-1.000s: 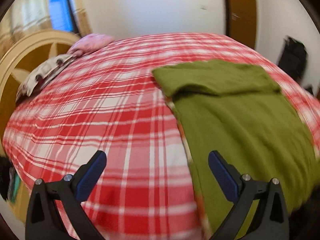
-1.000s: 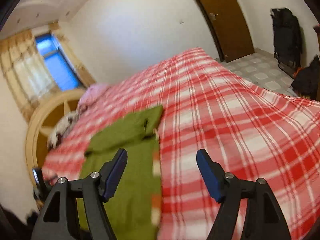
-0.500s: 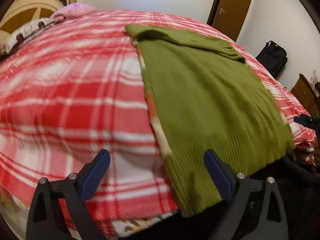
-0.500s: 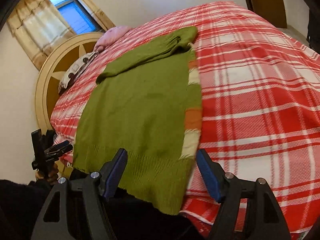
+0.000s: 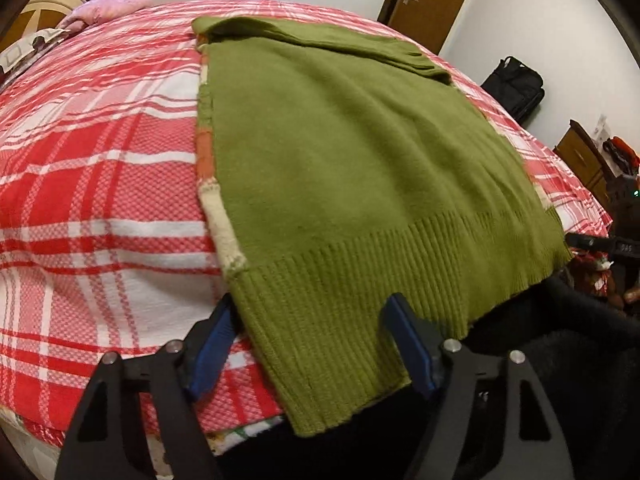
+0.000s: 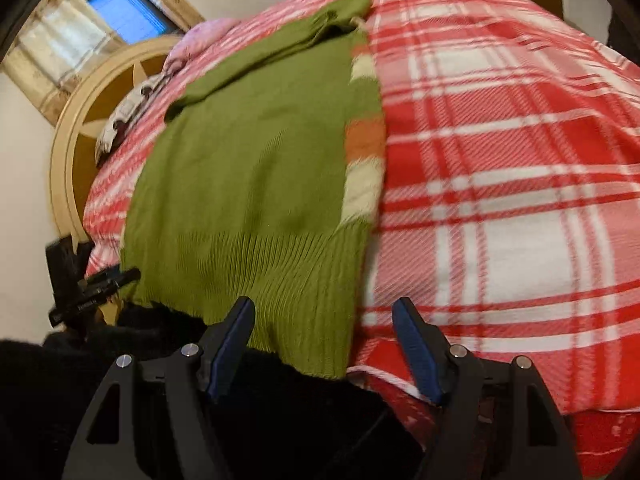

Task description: Fold small clothes

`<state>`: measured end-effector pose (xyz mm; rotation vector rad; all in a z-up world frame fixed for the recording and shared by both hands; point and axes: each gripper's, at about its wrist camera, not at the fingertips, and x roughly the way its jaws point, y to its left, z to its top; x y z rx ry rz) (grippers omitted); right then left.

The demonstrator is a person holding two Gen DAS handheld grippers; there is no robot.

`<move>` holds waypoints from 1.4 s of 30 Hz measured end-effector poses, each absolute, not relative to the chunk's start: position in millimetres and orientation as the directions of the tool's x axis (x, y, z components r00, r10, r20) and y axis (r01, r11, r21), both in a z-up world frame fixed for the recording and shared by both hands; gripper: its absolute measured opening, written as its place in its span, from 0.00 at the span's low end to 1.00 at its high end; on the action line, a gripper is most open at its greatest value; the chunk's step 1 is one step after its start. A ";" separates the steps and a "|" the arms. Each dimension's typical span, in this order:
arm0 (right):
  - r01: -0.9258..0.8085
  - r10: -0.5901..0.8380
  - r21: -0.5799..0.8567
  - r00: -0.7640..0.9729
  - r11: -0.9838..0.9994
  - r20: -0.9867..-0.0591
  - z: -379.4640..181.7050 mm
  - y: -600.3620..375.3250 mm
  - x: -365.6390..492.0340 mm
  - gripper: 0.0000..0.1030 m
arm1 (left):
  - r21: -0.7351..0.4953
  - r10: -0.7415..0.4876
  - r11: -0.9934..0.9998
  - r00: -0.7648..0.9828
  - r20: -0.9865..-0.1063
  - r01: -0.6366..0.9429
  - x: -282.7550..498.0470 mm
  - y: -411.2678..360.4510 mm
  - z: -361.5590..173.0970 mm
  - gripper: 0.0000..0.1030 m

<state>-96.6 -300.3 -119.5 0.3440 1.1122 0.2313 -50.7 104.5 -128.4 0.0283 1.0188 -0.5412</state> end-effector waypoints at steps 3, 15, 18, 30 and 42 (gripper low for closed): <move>-0.041 0.367 0.383 0.396 0.923 -0.842 -125.2 -290.5 -94.7 0.48 | -0.246 -0.431 0.863 0.391 -0.813 0.440 -49.5 104.3 -130.1 0.58; -0.096 0.505 0.511 0.388 0.854 -0.771 -118.6 -277.6 -85.0 0.07 | -0.322 -0.510 0.825 0.367 -0.778 0.463 -55.2 111.4 -119.2 0.08; -0.108 0.590 0.613 0.440 0.783 -0.677 -95.3 -286.8 -77.0 0.07 | -0.337 -0.537 0.813 0.388 -0.748 0.475 -51.9 113.5 -96.1 0.08; -0.049 0.616 0.735 0.583 0.677 -0.529 -52.9 -318.8 54.6 0.07 | -0.274 -0.490 0.856 0.521 -0.699 0.438 58.0 90.9 -21.9 0.08; 0.222 0.663 0.905 0.621 0.363 -0.418 -133.0 -370.5 118.5 0.37 | -0.216 -0.368 0.914 0.475 -0.799 0.345 154.2 82.3 -45.0 0.47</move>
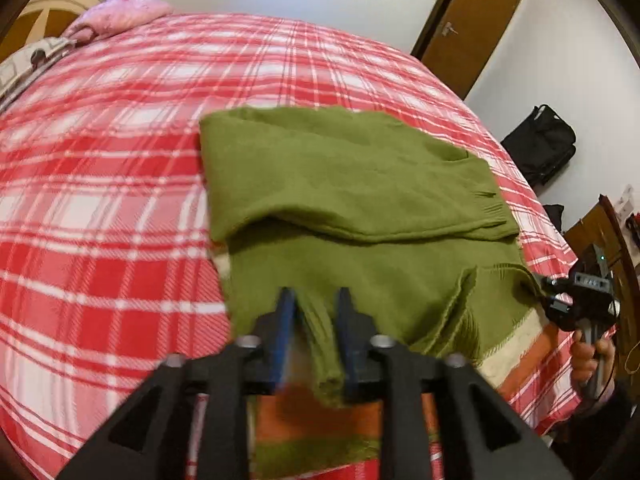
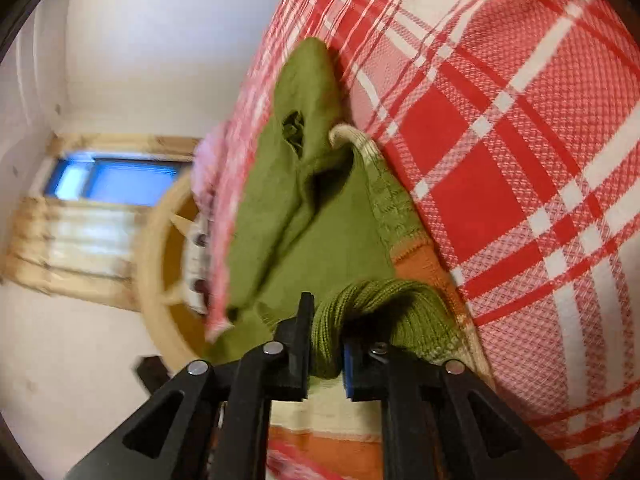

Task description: Fold small clothes

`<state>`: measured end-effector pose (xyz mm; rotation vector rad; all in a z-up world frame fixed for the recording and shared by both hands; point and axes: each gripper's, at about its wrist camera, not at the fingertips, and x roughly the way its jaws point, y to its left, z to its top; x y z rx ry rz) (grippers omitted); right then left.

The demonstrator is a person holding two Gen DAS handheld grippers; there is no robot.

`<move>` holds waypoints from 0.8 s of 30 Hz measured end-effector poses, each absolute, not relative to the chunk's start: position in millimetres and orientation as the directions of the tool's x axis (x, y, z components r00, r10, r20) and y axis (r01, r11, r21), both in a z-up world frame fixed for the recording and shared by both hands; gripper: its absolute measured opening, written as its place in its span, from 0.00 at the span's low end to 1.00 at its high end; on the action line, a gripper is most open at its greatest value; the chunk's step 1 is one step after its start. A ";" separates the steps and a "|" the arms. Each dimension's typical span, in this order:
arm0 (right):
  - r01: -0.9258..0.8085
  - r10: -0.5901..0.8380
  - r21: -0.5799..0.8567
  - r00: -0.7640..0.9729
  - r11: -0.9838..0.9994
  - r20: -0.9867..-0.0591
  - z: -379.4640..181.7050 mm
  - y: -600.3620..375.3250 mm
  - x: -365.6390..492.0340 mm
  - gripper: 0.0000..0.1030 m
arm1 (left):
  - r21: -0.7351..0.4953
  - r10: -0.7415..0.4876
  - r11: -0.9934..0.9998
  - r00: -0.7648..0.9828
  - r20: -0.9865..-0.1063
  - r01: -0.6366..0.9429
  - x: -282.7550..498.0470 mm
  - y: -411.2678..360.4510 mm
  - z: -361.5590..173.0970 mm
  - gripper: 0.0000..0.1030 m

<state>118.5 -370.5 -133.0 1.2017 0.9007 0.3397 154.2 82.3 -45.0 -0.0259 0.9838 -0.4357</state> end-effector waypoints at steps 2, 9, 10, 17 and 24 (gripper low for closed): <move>0.171 0.659 0.938 0.673 0.303 -0.335 -120.4 -378.4 111.6 0.71 | -0.168 -0.329 0.930 0.540 -0.775 0.326 153.1 90.8 -33.5 0.78; 0.086 0.520 0.808 0.725 0.582 -0.451 -62.7 -378.7 83.7 0.85 | -0.007 -0.281 0.926 0.679 -0.678 0.377 133.4 107.2 -9.2 0.84; 0.084 0.498 0.773 0.720 0.629 -0.484 -61.1 -375.2 78.6 0.85 | 0.045 -0.278 0.909 0.683 -0.676 0.415 129.4 100.2 -14.5 0.84; 0.074 0.380 0.606 0.718 0.792 -0.583 -58.5 -340.7 55.9 0.85 | 0.156 -0.330 0.813 0.664 -0.671 0.561 130.9 53.5 -42.6 0.84; 0.047 0.279 0.467 0.748 0.883 -0.603 -45.1 -322.2 39.0 0.85 | 0.081 -0.317 0.813 0.554 -0.770 0.577 151.9 32.2 -71.7 0.41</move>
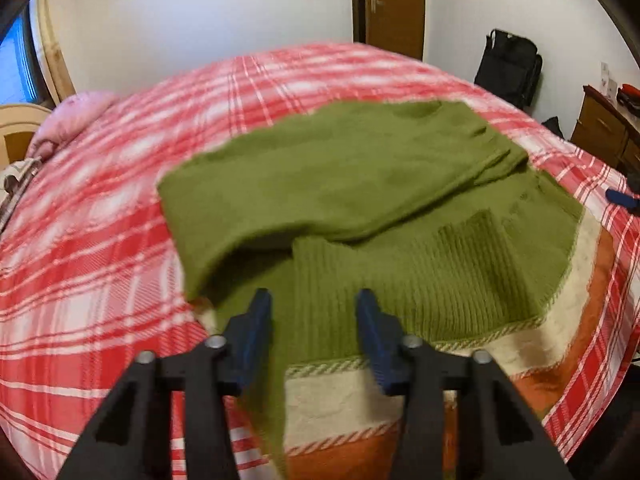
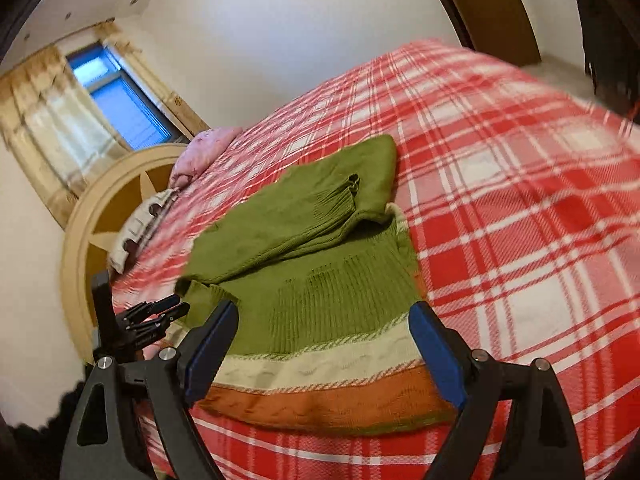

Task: Fold small clothes
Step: 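Grasp the ribbed hem again with the left tool while the right tool grasps it, then lift the hem with both tools and carry it toward the collar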

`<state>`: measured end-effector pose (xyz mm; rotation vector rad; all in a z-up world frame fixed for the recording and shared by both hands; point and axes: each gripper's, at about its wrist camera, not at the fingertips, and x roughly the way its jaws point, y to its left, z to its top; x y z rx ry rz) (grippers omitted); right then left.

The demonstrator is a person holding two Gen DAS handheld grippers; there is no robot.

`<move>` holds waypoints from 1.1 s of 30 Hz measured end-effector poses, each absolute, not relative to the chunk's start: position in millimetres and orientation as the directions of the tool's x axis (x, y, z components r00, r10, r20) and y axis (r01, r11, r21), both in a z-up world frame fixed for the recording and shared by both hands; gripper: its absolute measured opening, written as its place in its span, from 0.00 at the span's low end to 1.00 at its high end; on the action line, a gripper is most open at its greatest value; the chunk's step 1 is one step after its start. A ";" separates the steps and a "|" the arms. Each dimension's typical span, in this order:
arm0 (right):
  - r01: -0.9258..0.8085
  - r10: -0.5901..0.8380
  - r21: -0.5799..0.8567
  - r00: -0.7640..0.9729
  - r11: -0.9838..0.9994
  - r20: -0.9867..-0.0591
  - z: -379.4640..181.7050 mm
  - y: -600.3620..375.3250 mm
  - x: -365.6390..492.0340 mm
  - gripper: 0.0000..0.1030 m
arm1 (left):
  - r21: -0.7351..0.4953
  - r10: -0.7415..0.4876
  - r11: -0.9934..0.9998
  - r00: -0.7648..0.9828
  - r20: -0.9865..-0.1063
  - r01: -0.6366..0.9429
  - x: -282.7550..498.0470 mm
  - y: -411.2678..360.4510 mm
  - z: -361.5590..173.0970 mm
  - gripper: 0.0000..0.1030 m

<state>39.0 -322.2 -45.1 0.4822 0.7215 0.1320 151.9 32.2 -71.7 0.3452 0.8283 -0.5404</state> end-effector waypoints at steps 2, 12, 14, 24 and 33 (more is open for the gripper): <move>0.051 0.278 0.468 0.747 0.882 -0.604 -46.3 -322.8 41.3 0.85 | 0.069 -0.322 0.811 0.541 -0.777 0.581 149.3 29.5 -77.9 0.35; 0.144 0.144 0.345 0.714 0.928 -0.686 -58.3 -333.1 56.9 0.69 | -0.006 -0.351 0.808 0.474 -0.807 0.589 150.5 23.5 -79.7 0.19; 0.141 0.142 0.332 0.702 0.933 -0.698 -61.2 -334.3 63.0 0.69 | 0.013 -0.337 0.808 0.481 -0.809 0.590 149.8 20.4 -79.6 0.17; 0.000 0.086 0.113 0.644 0.994 -0.760 -80.0 -296.8 113.4 0.69 | -0.083 -0.372 0.854 0.491 -0.788 0.513 144.5 32.5 -75.5 0.11; -0.069 0.051 0.009 0.630 0.998 -0.775 -90.4 -277.0 117.6 0.10 | -0.063 -0.336 0.863 0.474 -0.814 0.502 158.8 27.2 -78.0 0.29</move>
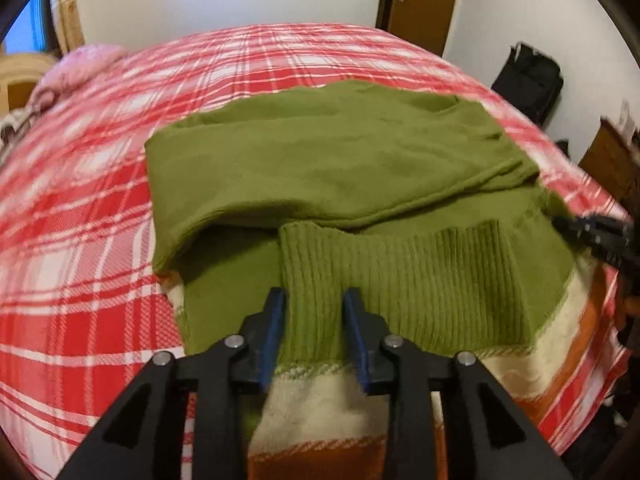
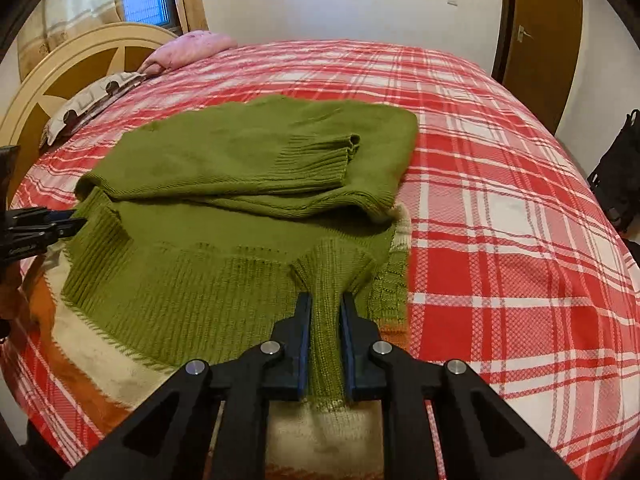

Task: Fold small clothes
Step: 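Lift the hem with both tools and carry it toward the collar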

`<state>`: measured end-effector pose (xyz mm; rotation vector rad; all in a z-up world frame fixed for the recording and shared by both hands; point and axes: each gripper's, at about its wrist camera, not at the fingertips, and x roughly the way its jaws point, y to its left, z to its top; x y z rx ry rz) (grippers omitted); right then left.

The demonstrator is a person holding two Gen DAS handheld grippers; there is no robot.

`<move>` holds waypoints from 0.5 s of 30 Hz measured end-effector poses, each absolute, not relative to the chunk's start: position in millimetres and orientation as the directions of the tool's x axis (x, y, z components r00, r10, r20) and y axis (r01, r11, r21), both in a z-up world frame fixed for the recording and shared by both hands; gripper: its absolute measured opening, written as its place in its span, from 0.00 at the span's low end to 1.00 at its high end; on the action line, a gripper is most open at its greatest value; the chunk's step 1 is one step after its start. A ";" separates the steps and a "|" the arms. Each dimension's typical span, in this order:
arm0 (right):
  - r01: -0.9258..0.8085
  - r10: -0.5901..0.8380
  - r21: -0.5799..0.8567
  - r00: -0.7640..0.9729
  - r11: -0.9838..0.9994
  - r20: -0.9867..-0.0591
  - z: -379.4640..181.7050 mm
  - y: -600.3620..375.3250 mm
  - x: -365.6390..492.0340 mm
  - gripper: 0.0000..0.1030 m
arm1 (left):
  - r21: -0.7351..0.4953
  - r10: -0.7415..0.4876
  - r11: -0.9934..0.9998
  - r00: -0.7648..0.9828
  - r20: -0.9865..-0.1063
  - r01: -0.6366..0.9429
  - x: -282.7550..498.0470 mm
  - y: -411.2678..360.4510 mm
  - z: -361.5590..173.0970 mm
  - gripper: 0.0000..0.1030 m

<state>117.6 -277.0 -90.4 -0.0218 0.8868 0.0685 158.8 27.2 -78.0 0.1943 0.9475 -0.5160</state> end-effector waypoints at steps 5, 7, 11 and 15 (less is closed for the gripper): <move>-0.058 0.073 0.046 0.672 0.997 -0.737 -72.3 -276.4 97.1 0.09 | -0.067 -0.355 0.855 0.487 -0.798 0.514 145.5 24.8 -76.8 0.10; -0.050 0.072 0.051 0.697 0.997 -0.714 -59.7 -276.2 88.2 0.08 | -0.037 -0.352 0.847 0.508 -0.786 0.530 135.3 21.2 -72.5 0.09; -0.046 0.076 0.062 0.737 0.997 -0.671 -35.1 -275.4 79.4 0.08 | -0.069 -0.391 0.852 0.543 -0.744 0.519 123.5 27.8 -51.2 0.09; -0.075 0.081 0.036 0.776 0.997 -0.626 -5.3 -267.1 81.0 0.08 | -0.095 -0.397 0.874 0.589 -0.703 0.476 123.0 39.3 -24.8 0.09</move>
